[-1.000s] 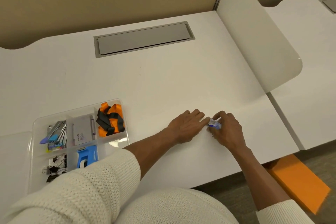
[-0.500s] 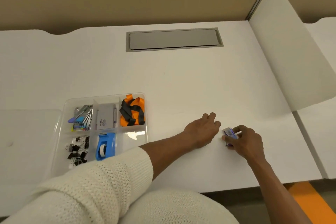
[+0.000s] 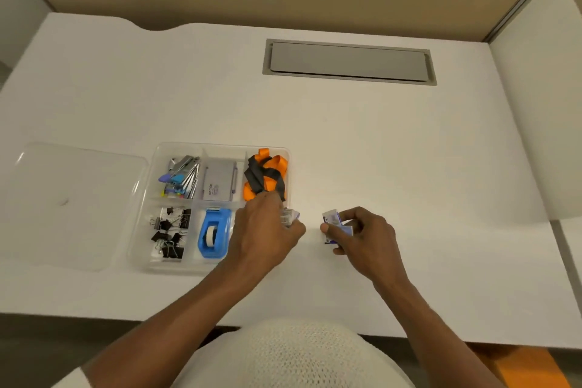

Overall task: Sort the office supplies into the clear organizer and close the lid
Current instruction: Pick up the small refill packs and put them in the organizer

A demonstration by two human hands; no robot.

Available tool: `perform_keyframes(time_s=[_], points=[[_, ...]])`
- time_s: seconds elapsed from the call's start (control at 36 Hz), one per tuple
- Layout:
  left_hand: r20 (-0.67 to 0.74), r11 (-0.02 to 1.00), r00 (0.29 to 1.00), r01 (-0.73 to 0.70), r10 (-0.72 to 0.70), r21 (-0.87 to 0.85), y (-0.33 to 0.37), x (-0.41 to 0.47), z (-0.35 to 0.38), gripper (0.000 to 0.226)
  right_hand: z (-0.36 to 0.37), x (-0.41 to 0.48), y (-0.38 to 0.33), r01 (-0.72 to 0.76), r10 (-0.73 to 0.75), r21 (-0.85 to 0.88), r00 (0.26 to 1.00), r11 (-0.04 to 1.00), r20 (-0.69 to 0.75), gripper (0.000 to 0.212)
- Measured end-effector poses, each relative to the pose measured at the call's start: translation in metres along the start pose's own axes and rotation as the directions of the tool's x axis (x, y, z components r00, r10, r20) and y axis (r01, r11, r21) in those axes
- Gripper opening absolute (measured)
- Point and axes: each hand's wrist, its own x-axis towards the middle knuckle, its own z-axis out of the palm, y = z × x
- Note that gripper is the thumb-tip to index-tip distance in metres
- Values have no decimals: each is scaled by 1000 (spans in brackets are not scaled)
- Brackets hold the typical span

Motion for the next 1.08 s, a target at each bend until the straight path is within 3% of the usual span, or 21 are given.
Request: perform_keyframes(time_s=[0.22, 0.53, 0.86, 1.08], points=[[60, 976, 976, 203, -208, 75, -38, -3, -3, 54, 58, -4, -40, 93, -78, -115, 988, 989, 134, 28], [79, 978, 978, 187, -194, 97, -50, -1, -16, 68, 85, 1, -51, 118, -93, -308, 991, 944, 97, 37], [121, 971, 967, 211, -224, 112, -66, -5, -23, 38, 87, -9, -44, 120, -101, -301, 992, 946, 77, 21], [-19, 963, 968, 250, -249, 103, -94, -14, -39, 35, 97, -20, -46, 234, -176, -396, 968, 888, 178, 14]])
